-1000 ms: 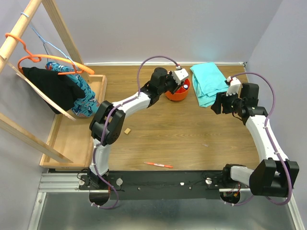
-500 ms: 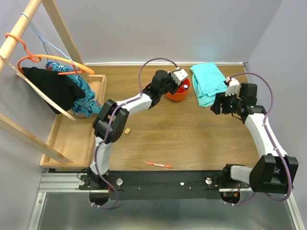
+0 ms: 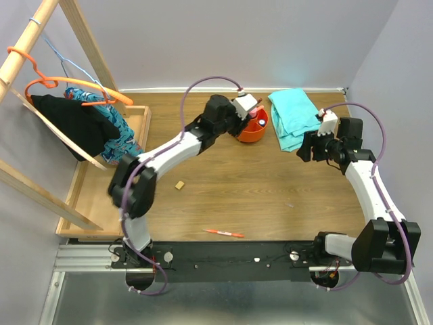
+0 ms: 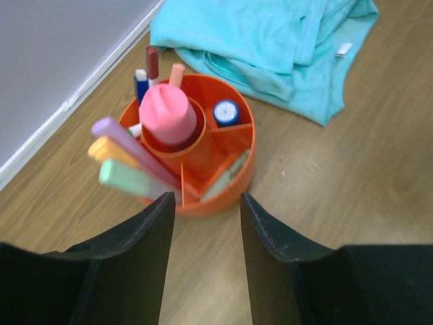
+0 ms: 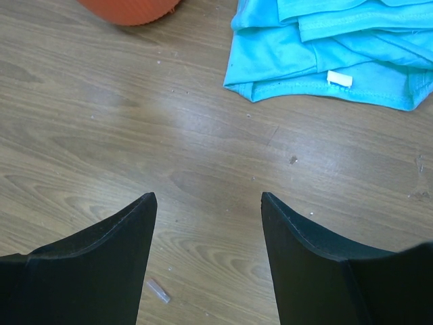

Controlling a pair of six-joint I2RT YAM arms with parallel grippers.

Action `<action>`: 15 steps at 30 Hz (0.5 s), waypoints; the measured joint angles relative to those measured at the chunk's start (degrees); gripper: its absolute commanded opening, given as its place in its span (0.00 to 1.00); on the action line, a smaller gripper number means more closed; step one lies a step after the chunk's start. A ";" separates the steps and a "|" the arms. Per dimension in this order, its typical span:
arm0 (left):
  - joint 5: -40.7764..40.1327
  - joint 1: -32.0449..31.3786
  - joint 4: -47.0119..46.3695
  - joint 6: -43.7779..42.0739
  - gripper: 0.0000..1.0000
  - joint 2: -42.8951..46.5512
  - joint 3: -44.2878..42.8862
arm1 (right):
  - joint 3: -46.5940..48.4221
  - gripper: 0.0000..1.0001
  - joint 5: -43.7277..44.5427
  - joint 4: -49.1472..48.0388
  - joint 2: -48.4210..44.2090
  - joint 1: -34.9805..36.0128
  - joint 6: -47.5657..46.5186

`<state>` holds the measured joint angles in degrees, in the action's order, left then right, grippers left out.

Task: Sort the stationery into containers
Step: Place the pen in the storage box, then pick up the stationery from the center of the board.

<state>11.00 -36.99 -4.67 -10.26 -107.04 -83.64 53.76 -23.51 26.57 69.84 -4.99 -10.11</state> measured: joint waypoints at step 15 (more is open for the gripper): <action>-4.35 2.95 32.02 -14.93 0.57 33.92 29.64 | -4.63 0.71 -1.01 -0.35 -4.00 0.00 -0.22</action>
<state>6.66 -34.04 27.35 -25.19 -73.12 -54.00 49.12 -24.51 26.22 65.84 -4.99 -10.33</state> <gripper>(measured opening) 0.576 0.709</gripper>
